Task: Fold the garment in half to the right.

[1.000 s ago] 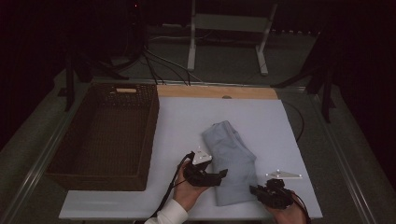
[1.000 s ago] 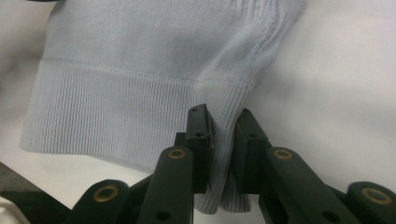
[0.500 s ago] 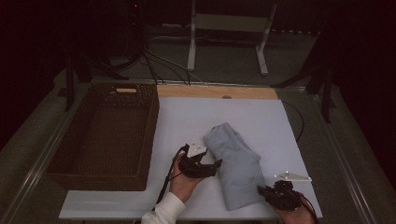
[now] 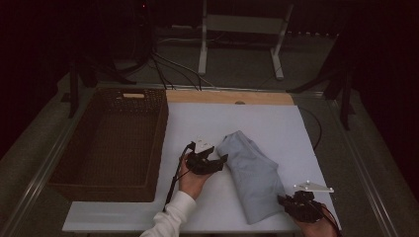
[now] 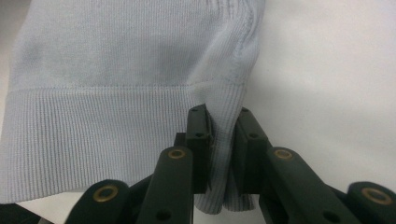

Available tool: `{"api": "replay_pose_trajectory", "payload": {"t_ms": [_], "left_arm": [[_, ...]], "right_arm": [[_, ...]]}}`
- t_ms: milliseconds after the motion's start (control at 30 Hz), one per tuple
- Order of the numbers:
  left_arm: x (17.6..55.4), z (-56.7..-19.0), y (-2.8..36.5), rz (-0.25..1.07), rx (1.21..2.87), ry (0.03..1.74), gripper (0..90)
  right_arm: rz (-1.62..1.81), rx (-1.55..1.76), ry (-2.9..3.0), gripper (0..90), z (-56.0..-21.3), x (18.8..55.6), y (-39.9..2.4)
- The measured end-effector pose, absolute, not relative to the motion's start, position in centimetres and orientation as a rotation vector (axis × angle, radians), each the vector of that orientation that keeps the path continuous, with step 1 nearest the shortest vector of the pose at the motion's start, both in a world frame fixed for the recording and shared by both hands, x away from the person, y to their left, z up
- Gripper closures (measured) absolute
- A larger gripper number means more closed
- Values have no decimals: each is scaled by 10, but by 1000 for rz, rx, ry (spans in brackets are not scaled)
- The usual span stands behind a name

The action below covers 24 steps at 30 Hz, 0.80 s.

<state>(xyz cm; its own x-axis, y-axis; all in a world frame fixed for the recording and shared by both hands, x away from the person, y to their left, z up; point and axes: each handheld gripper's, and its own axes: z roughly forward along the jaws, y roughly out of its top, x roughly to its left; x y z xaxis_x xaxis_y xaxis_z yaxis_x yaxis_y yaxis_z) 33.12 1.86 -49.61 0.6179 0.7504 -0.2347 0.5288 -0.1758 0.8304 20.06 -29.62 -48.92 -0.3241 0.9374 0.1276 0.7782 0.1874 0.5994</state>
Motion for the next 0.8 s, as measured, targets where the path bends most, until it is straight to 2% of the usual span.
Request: {"api": "replay_pose_trajectory", "payload": {"t_ms": [633,800], "left_arm": [[351,-506,18,233,1786,1020,338],[355,-505,18,201,1794,1032,287]], "right_arm": [[841,1627,2202,794,-490,201,-295],[835,1625,2201,794,-490,201,-294]]}}
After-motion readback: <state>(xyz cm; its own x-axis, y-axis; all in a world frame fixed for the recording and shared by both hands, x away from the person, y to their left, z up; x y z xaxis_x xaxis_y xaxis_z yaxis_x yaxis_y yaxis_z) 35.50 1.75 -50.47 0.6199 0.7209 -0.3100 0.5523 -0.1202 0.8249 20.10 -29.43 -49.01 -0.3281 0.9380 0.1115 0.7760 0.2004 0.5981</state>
